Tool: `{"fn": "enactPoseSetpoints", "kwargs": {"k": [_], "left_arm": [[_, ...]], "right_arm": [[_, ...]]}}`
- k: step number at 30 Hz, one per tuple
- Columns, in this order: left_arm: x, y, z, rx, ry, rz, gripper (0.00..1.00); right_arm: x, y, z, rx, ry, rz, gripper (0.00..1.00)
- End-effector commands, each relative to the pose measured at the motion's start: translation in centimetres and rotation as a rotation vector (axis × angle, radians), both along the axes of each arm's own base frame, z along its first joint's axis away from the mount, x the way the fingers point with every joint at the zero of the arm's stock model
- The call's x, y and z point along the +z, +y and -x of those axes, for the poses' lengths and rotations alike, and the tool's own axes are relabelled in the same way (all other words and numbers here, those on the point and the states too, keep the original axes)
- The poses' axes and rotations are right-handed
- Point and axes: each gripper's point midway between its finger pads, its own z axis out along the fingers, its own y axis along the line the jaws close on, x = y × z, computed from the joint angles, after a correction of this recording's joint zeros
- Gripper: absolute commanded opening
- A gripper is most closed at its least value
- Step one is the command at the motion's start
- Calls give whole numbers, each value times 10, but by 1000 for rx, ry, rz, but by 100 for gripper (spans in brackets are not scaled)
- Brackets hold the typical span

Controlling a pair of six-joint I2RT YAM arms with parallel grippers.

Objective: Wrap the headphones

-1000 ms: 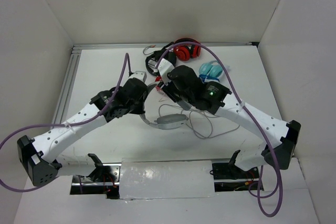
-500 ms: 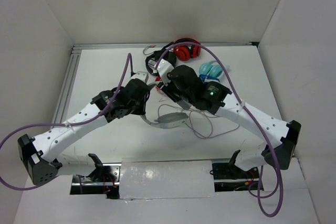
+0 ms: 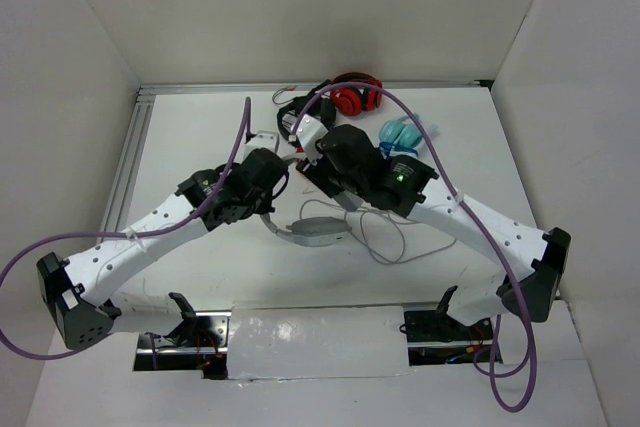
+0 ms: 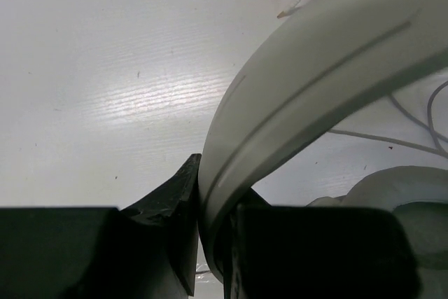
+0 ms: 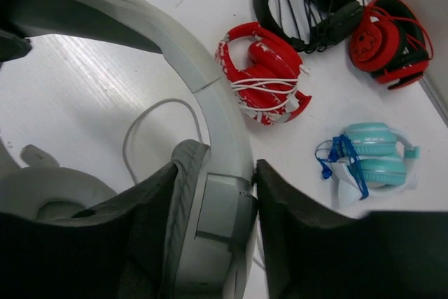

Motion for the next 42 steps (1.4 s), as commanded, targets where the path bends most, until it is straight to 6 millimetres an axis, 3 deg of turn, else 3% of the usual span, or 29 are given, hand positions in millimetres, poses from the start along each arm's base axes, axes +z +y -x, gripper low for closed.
{"fn": "enactPoseSetpoints", "kwargs": {"k": [1,3,4,8,10,11,14,15,17,18,19,21,22,26,28,29,30,32,35,38,42], "left_arm": [[27,-18,-11,-6,-89,90,0],[34,-16,-11,33,-100,125,0],[39,-16,-12,46,-111,139,0],[73,-10,-31,58,-203,229,0],[89,-3,-39,60,-247,261,0],[94,-2,-42,44,-261,272,0],[116,12,-58,49,-307,298,0],[121,26,-67,85,-315,297,0],[148,31,-76,74,-354,327,0],[154,43,-85,106,-363,329,0],[184,46,-86,105,-416,364,0],[206,53,-88,101,-439,391,0],[239,55,-83,75,-504,422,0],[308,43,-60,-111,-629,515,0],[319,41,-52,-154,-642,514,0],[324,41,-50,-166,-652,515,0],[336,39,-41,-207,-676,525,0],[346,38,-33,-240,-703,532,0],[368,39,-18,-274,-763,549,0],[381,42,-10,-284,-799,553,0],[383,35,-4,-338,-797,569,0]], "right_arm": [[15,26,5,82,-21,-67,57],[24,32,7,81,-42,-99,67],[30,34,9,85,-51,-118,99],[75,33,25,98,-130,-238,100],[108,24,38,102,-176,-364,100],[132,10,48,104,-214,-446,100],[141,-5,60,115,-253,-566,100],[140,-21,69,110,-264,-605,100],[147,-42,81,106,-290,-681,100],[127,-43,80,84,-259,-678,100],[121,-49,78,61,-261,-684,100],[96,-59,74,1,-242,-692,100],[90,-64,69,-28,-253,-688,100],[52,-62,47,-27,-309,-610,100],[37,-61,33,-19,-315,-562,100],[20,-56,23,-22,-297,-525,100],[20,-62,10,-57,-324,-517,100],[1,-65,-11,-105,-303,-476,100],[-18,-75,-30,-134,-267,-465,100],[-35,-58,-14,2,-204,-487,100],[-56,-50,-1,67,-166,-512,100]]}}
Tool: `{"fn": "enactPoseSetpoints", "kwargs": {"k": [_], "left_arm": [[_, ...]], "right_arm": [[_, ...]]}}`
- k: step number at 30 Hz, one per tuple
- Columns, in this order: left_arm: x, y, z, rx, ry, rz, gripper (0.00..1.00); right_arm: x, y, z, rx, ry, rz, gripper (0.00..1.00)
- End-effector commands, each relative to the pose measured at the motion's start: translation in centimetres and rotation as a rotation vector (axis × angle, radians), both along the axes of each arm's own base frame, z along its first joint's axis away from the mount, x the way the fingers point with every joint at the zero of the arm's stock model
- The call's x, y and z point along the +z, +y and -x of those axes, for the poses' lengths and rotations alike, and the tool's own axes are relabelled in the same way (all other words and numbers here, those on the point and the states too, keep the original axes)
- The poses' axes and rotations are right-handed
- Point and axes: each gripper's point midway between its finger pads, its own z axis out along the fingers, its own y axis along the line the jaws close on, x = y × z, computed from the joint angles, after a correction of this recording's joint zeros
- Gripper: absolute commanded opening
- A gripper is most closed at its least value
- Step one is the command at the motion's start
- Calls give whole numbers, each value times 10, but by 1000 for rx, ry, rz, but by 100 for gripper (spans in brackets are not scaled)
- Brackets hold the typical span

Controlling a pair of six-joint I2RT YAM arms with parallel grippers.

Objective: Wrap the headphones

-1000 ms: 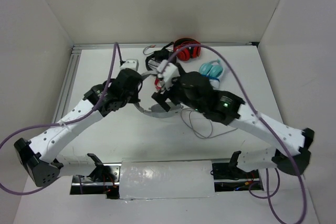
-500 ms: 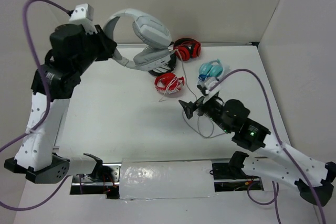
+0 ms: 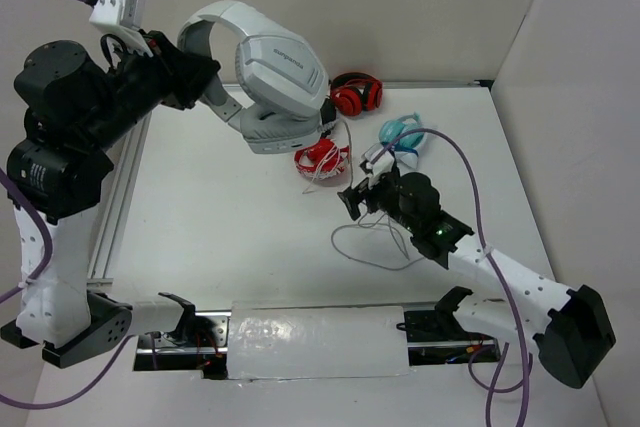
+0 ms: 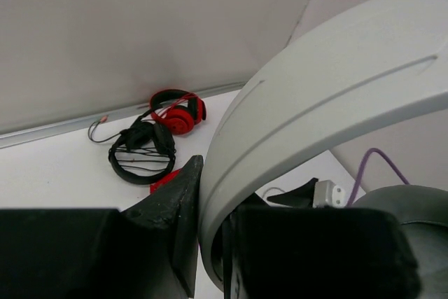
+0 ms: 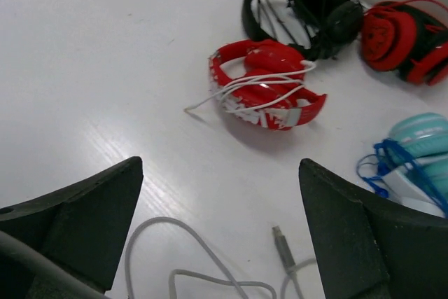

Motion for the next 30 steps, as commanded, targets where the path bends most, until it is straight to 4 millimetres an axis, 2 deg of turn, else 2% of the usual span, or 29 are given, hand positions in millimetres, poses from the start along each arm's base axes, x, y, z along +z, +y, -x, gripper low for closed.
{"fn": "enactPoseSetpoints", "kwargs": {"k": [1,2,3,4,6,7,9,10,12,13,15,16,17,18,19,20,21,23,24,27,30], "left_arm": [[38,-13,24,-125,-128,56,0],[42,-15,30,-148,-144,62,0],[45,-17,35,-168,-157,64,0],[45,-19,37,-182,-162,64,0],[45,-21,42,-204,-178,58,0],[38,-23,40,-218,-163,50,0],[28,-28,36,-236,-161,29,0],[23,-30,37,-249,-158,26,0],[-6,-41,25,-302,-140,-23,0],[-33,-46,17,-314,-93,-40,0],[-51,-51,12,-343,-99,-67,0],[-80,-54,4,-349,-44,-80,0],[-91,-52,-5,-309,-8,-65,0],[-116,-50,-18,-266,72,-60,0],[-130,-45,-30,-200,132,-46,0],[-143,-29,-50,-51,216,8,0],[-170,-22,-66,18,322,13,0],[-189,-16,-79,67,429,70,0],[-205,-12,-91,96,486,76,0],[-235,3,-117,228,600,129,0],[-257,13,-127,297,698,173,0]], "right_arm": [[-1,20,12,121,-27,-74,97],[-4,22,11,130,-23,-85,94],[-9,22,8,133,-10,-90,84],[-20,28,10,167,28,-87,50],[-35,31,6,188,85,-85,19],[-33,35,8,211,106,-104,0],[-41,33,3,188,140,-101,0],[-36,32,-2,156,158,-125,0],[-49,20,-7,95,254,-95,0],[-48,13,-9,25,339,-102,0],[-47,-3,-14,-74,415,-108,0],[-47,-11,-11,-132,474,-109,0],[-40,-16,-10,-155,475,-120,0],[-36,-20,-8,-187,485,-135,0],[-43,-28,1,-224,527,-113,0],[-37,-42,0,-313,502,-117,0],[-41,-48,5,-372,528,-138,0],[-48,-57,18,-426,545,-139,0],[-65,-60,26,-456,604,-143,0],[-80,-69,41,-541,687,-166,0],[-80,-69,55,-567,687,-129,0]]}}
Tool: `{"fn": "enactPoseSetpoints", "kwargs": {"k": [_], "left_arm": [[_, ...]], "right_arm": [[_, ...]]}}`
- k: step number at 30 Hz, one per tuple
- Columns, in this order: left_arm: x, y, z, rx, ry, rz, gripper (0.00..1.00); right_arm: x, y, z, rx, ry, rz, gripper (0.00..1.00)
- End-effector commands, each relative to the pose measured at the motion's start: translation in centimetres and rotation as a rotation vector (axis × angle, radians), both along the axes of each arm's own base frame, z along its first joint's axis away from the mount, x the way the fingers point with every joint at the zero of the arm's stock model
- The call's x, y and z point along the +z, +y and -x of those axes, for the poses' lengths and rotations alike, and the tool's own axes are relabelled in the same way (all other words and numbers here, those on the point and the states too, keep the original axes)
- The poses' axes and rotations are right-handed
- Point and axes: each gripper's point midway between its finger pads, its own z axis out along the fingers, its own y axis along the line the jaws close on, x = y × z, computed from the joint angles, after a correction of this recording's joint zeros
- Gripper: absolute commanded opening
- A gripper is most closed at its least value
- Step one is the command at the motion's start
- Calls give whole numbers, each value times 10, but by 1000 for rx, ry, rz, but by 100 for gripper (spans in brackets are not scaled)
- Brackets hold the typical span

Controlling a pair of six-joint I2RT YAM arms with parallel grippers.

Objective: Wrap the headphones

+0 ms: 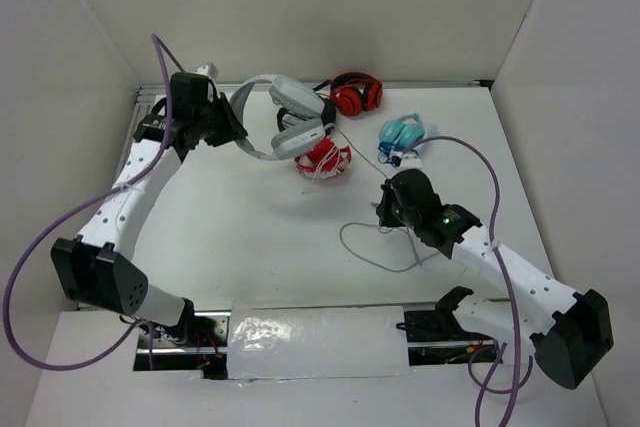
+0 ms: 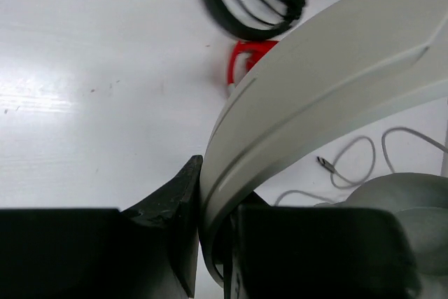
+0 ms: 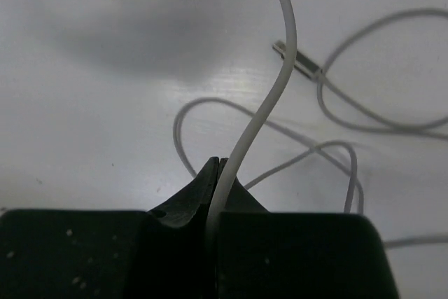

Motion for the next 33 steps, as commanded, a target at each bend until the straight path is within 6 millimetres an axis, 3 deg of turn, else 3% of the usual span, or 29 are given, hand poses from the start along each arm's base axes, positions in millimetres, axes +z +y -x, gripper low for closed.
{"fn": "enactPoseSetpoints", "kwargs": {"k": [1,5,6,7,9,10,12,13,14,15,17,18,22,28,33], "left_arm": [[21,6,-15,149,-6,119,0],[-2,1,-19,165,60,137,0],[-4,0,-18,166,66,135,0],[-7,-2,-18,158,66,128,0],[-14,-12,-15,132,53,77,0],[-14,-18,-12,116,52,77,0],[-15,-25,-9,69,32,45,0],[-15,-31,-7,33,11,28,0],[-17,-34,-5,-8,-7,6,0],[-18,-39,-3,-47,-14,-1,0],[-20,-51,3,-141,-70,-31,0],[-18,-61,8,-207,-98,-23,0],[-33,-66,26,-332,-184,-94,0],[-53,-82,55,-516,-269,-154,0],[-45,-108,93,-735,-378,-138,0]], "right_arm": [[-7,-4,26,-60,56,46,0],[21,34,40,106,-18,79,0],[19,43,42,145,-11,107,0],[34,62,46,205,-36,103,0],[36,89,50,342,-69,226,0],[50,99,54,396,-110,227,0],[55,120,59,508,-145,287,0],[80,133,58,539,-197,266,0],[80,141,66,632,-204,317,0],[101,149,66,653,-251,303,0],[117,154,67,744,-307,347,0],[137,158,67,761,-343,328,0],[160,138,65,807,-389,404,0],[213,111,63,832,-553,344,0],[229,89,31,724,-610,392,0]]}}
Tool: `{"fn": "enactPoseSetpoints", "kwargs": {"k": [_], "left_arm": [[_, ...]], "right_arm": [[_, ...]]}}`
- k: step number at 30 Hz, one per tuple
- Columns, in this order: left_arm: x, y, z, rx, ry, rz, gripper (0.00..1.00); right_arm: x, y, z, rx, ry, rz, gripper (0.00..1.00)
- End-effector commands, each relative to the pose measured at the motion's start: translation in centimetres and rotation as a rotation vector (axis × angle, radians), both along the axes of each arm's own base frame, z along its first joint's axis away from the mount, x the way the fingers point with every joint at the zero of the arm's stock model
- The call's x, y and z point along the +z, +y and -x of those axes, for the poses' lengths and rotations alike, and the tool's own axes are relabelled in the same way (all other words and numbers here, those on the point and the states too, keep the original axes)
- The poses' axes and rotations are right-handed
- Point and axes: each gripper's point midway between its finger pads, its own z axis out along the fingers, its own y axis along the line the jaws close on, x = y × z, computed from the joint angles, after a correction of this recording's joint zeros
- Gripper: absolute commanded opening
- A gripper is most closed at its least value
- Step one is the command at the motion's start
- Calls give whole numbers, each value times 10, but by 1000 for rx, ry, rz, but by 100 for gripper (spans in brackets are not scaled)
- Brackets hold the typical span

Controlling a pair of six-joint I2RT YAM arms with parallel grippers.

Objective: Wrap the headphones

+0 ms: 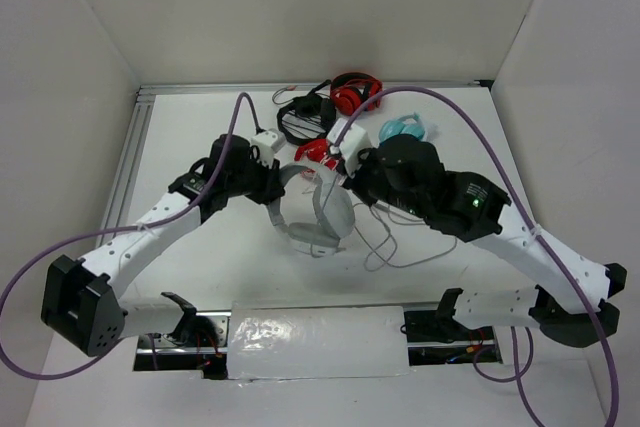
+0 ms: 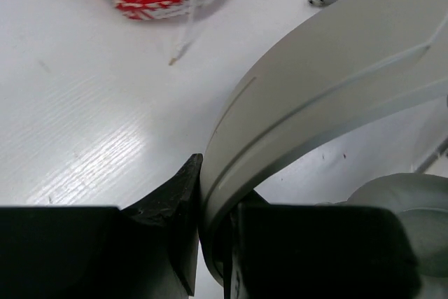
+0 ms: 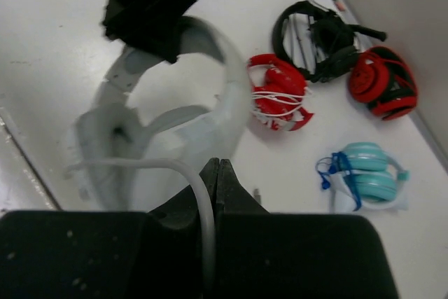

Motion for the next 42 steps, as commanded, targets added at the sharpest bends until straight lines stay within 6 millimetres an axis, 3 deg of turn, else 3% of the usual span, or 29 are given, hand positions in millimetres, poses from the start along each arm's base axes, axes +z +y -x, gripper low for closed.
{"fn": "enactPoseSetpoints", "kwargs": {"k": [1,6,8,10,18,24,26,28,30,31,32,33,37,38,39,40,41,42], "left_arm": [[52,-33,17,-229,-220,104,0],[56,-53,56,-396,-271,122,0],[60,-62,73,-460,-293,138,0],[61,-66,81,-485,-307,136,0],[63,-88,110,-556,-288,113,0],[67,-95,123,-605,-272,134,0],[68,-98,131,-639,-275,150,0],[75,-100,133,-649,-295,178,0],[89,-102,139,-674,-323,221,0],[111,-103,138,-666,-358,251,0],[112,-102,136,-646,-353,251,0],[120,-101,135,-627,-358,256,0],[179,-90,114,-465,-430,304,0],[189,-87,108,-422,-442,302,0],[184,-86,106,-408,-423,289,0],[225,-82,102,-367,-458,319,0],[226,-81,100,-353,-461,314,0],[245,-82,98,-345,-483,328,0]], "right_arm": [[22,-13,-22,-37,-98,2,0],[31,-16,-51,-80,-151,-35,0],[29,-26,-73,-179,-175,-43,0],[34,-32,-91,-239,-179,-80,0],[58,-28,-120,-279,-175,-329,0],[37,-25,-137,-249,-120,-370,0],[29,-15,-136,-176,-87,-372,0],[8,-6,-135,-109,-21,-350,0],[-7,-2,-135,-99,23,-350,0],[-36,1,-132,-98,73,-349,1],[-28,1,-133,-93,50,-365,2],[-46,-1,-131,-99,78,-357,4],[-60,4,-109,8,111,-393,13],[-53,9,-101,62,98,-418,17],[-61,10,-96,86,110,-410,19],[-63,12,-92,113,111,-411,23],[-62,14,-89,135,112,-416,24],[-67,15,-86,152,123,-408,26]]}}
